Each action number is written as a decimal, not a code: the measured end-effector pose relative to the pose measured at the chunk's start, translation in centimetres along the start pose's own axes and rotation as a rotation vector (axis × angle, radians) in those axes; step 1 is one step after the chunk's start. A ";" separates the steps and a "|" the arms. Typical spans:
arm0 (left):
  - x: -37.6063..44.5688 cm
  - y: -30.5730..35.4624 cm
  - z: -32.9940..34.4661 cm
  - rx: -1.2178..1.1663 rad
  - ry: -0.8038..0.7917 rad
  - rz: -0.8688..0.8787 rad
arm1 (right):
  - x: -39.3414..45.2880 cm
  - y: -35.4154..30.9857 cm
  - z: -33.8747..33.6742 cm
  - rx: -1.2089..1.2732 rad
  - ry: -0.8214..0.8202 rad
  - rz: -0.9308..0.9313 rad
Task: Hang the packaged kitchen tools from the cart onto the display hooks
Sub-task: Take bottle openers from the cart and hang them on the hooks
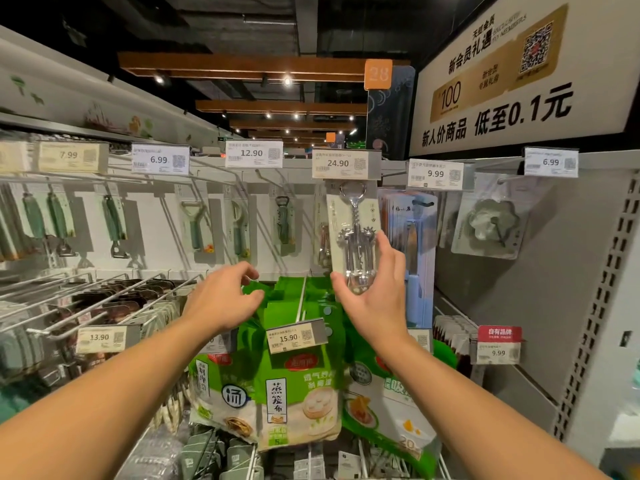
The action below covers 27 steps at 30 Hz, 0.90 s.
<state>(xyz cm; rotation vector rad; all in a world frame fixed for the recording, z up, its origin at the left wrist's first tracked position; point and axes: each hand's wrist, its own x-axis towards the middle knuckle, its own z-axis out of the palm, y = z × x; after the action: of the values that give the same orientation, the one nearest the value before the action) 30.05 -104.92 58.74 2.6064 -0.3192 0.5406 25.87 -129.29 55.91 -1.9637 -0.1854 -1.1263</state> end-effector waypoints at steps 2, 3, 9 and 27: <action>0.1 0.0 0.1 0.003 0.004 -0.005 | 0.5 -0.3 0.2 -0.037 0.001 0.004; 0.1 0.1 0.2 0.003 0.009 -0.006 | 0.7 -0.4 0.4 -0.052 0.005 0.007; 0.4 0.0 0.5 0.020 0.025 0.015 | 0.0 0.0 1.5 -0.090 0.020 0.081; 1.9 1.0 1.2 0.137 0.009 0.031 | 8.0 2.6 5.7 -0.118 -0.239 0.413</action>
<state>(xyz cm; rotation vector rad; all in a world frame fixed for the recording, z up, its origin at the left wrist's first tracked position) 31.82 -106.59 58.99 2.7340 -0.3309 0.6048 35.46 -128.88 59.11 -2.1138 0.1610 -0.6478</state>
